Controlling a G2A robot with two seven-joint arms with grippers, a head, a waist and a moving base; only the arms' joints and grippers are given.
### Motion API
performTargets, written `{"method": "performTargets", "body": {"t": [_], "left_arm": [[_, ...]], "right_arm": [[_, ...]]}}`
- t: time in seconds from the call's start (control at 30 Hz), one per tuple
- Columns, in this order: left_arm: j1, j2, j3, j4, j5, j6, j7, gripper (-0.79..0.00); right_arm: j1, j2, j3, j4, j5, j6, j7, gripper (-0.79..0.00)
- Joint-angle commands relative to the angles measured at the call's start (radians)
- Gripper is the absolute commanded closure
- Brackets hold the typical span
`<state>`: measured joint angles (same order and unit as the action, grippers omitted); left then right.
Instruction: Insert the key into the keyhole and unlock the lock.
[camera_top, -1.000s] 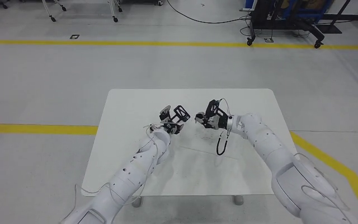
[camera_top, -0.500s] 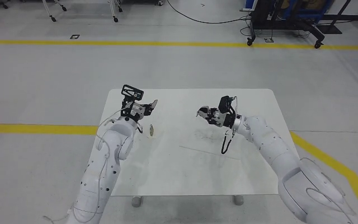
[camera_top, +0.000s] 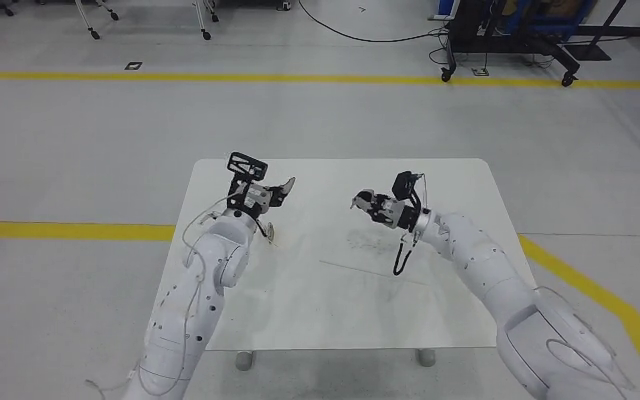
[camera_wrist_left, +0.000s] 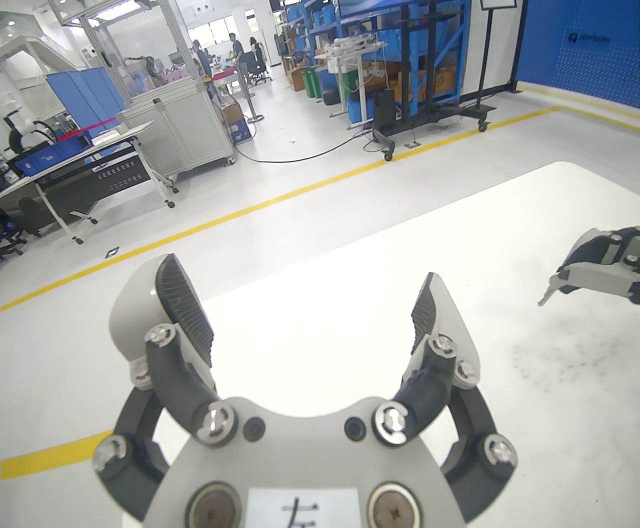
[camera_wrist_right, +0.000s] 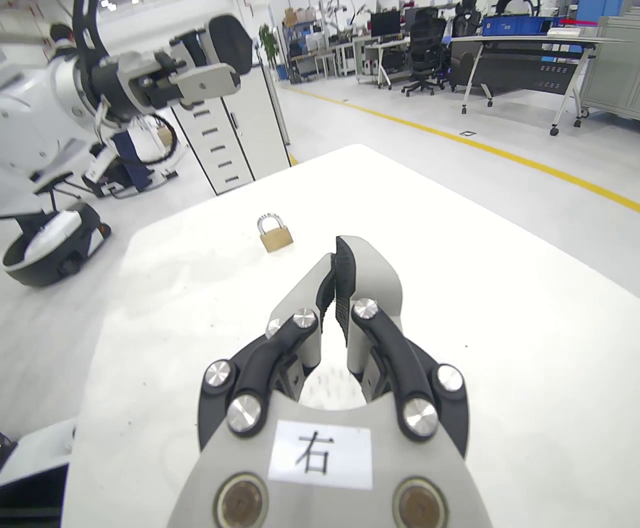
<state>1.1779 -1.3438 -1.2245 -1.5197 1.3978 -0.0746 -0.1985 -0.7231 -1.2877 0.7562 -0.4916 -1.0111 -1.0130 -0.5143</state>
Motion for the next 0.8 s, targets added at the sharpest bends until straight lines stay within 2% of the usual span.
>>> {"method": "performTargets", "body": {"t": [0.0,0.07,0.1,0.2,0.37,0.5,0.63,0.77], "left_arm": [[0.007,-0.011,-0.03,-0.011,-0.235,-0.002,0.028,-0.785],[0.022,-0.013,-0.061,-0.024,-0.375,-0.022,0.018,-0.785],[0.033,-0.012,-0.085,-0.031,-0.443,-0.04,-0.005,-0.785],[0.042,-0.008,-0.135,-0.051,-0.584,-0.087,-0.044,-0.785],[0.04,-0.005,-0.168,-0.049,-0.74,-0.148,-0.098,-0.785],[0.039,-0.002,-0.182,-0.045,-0.851,-0.192,-0.148,-0.785],[0.035,0.0,-0.151,-0.041,-0.881,-0.243,-0.223,-0.785],[0.021,-0.002,-0.078,-0.03,-0.873,-0.292,-0.279,-0.785]], "right_arm": [[-0.027,-0.005,-0.002,-0.04,0.189,0.001,0.056,0.0],[-0.047,-0.008,-0.006,-0.073,0.337,0.001,0.117,0.0],[-0.058,-0.01,-0.009,-0.095,0.462,0.001,0.18,0.0],[-0.063,-0.008,-0.008,-0.128,0.702,0.001,0.346,0.0],[-0.064,-0.007,0.017,-0.177,1.018,0.001,0.552,0.0],[-0.078,-0.005,0.047,-0.21,1.264,0.001,0.759,0.0],[-0.095,-0.014,0.072,-0.227,1.486,0.001,0.963,0.0],[-0.098,-0.03,0.077,-0.212,1.599,0.001,1.157,0.0]]}}
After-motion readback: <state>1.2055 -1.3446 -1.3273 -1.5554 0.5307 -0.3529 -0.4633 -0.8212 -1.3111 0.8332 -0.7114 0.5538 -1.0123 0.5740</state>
